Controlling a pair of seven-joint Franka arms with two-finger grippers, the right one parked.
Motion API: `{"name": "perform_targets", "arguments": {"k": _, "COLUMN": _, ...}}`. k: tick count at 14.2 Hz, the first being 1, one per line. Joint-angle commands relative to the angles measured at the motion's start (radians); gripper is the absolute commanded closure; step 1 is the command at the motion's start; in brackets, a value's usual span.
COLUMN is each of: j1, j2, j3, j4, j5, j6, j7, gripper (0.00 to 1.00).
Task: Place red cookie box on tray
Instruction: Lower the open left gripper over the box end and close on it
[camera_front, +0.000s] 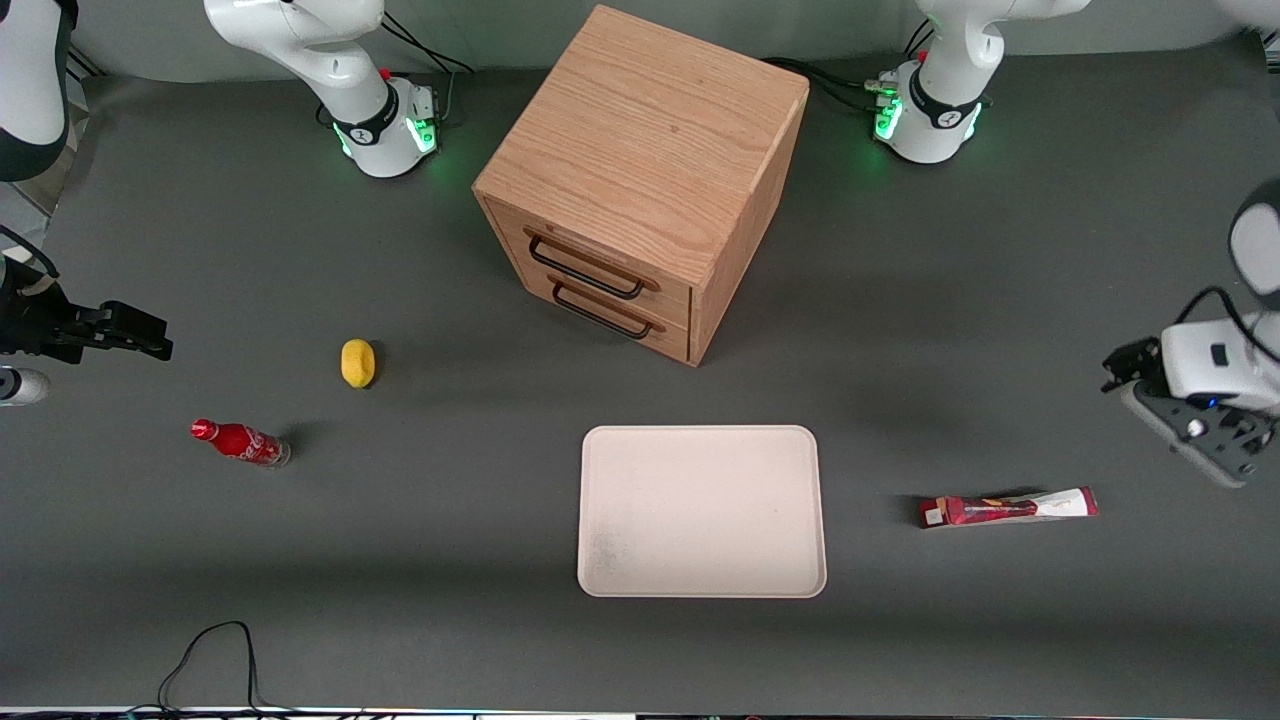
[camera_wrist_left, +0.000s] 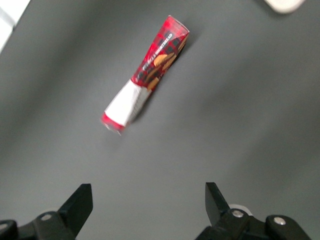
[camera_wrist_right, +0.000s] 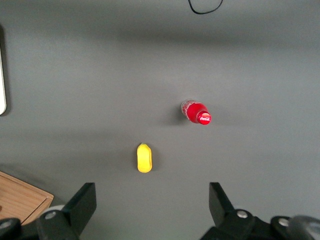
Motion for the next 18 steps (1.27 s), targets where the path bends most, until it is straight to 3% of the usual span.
{"name": "perform_targets", "arguments": {"k": 1, "j1": 0.000, "j2": 0.130, "j3": 0.007, "j4": 0.115, "j5": -0.004, "j6": 0.038, "j7": 0.245, "gripper": 0.00}}
{"name": "perform_targets", "arguments": {"k": 4, "j1": 0.000, "j2": 0.227, "j3": 0.005, "j4": 0.191, "j5": -0.009, "j6": 0.060, "j7": 0.365, "gripper": 0.00}}
{"name": "perform_targets", "arguments": {"k": 10, "j1": -0.029, "j2": 0.318, "j3": 0.004, "j4": 0.188, "j5": -0.015, "j6": 0.129, "j7": 0.363, "gripper": 0.01}}
{"name": "perform_targets", "arguments": {"k": 13, "j1": -0.032, "j2": 0.350, "j3": 0.002, "j4": 0.170, "j5": -0.096, "j6": 0.146, "j7": 0.369, "gripper": 0.01}}
{"name": "perform_targets", "arguments": {"k": 18, "j1": -0.019, "j2": 0.365, "j3": 0.001, "j4": 0.050, "j5": -0.158, "j6": 0.351, "j7": 0.368, "gripper": 0.06}}
